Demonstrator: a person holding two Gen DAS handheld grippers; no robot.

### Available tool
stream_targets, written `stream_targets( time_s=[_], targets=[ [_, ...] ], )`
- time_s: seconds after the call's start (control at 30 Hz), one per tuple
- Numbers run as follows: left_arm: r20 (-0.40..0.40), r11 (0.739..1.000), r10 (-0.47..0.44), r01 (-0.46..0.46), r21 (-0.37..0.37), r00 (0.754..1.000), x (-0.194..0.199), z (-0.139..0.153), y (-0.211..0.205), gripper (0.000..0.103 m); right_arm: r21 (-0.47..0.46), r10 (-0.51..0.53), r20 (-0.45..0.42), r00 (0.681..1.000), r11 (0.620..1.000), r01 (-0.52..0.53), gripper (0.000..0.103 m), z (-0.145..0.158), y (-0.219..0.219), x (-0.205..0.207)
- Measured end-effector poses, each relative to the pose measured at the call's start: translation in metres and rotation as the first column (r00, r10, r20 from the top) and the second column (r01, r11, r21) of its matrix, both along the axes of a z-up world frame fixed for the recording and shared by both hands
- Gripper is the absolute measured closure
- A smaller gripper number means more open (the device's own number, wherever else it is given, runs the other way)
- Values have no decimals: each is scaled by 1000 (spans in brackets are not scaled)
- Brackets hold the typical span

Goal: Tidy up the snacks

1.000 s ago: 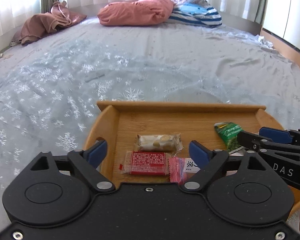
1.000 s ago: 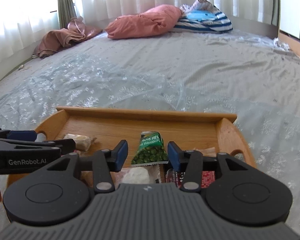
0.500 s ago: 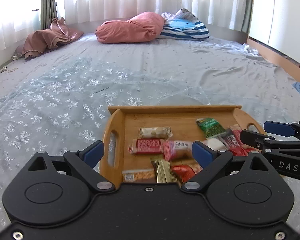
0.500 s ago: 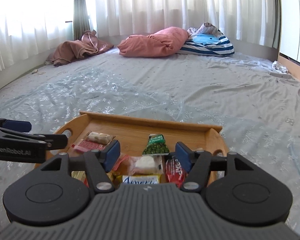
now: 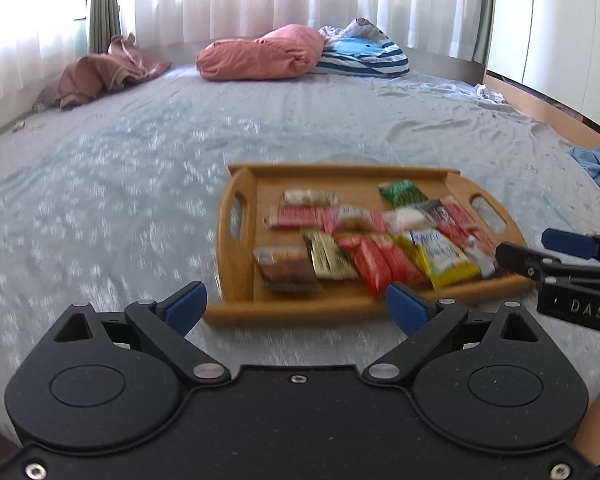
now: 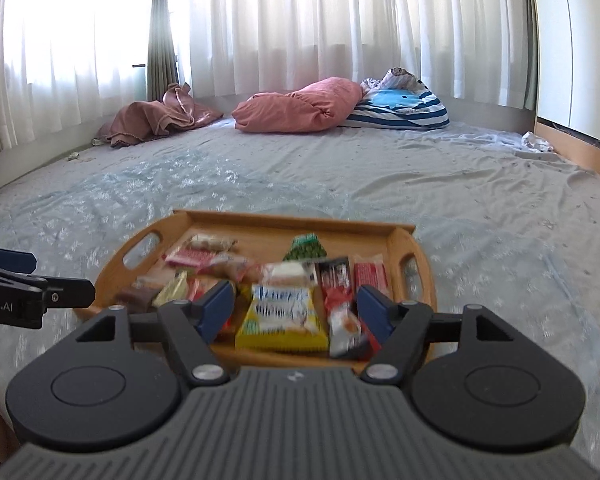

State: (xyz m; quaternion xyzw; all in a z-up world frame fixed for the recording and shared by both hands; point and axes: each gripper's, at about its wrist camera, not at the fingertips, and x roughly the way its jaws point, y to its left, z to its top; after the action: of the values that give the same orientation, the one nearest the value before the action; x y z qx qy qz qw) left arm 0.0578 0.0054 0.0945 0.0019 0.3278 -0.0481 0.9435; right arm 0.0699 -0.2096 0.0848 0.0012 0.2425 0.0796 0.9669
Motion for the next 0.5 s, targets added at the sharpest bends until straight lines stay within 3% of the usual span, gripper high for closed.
stream_targets(
  time_s=[0.33, 0.5],
  targets=[
    [-26, 1000, 18, -18, 10, 999, -23, -44, -4, 7, -51, -5, -37, 999, 999, 4, 19, -40, 13, -32],
    [-36, 999, 26, -26, 27, 999, -24, -61, -8, 7, -31, -15, -79, 997, 999, 13, 18, -57, 14, -35]
  ],
)
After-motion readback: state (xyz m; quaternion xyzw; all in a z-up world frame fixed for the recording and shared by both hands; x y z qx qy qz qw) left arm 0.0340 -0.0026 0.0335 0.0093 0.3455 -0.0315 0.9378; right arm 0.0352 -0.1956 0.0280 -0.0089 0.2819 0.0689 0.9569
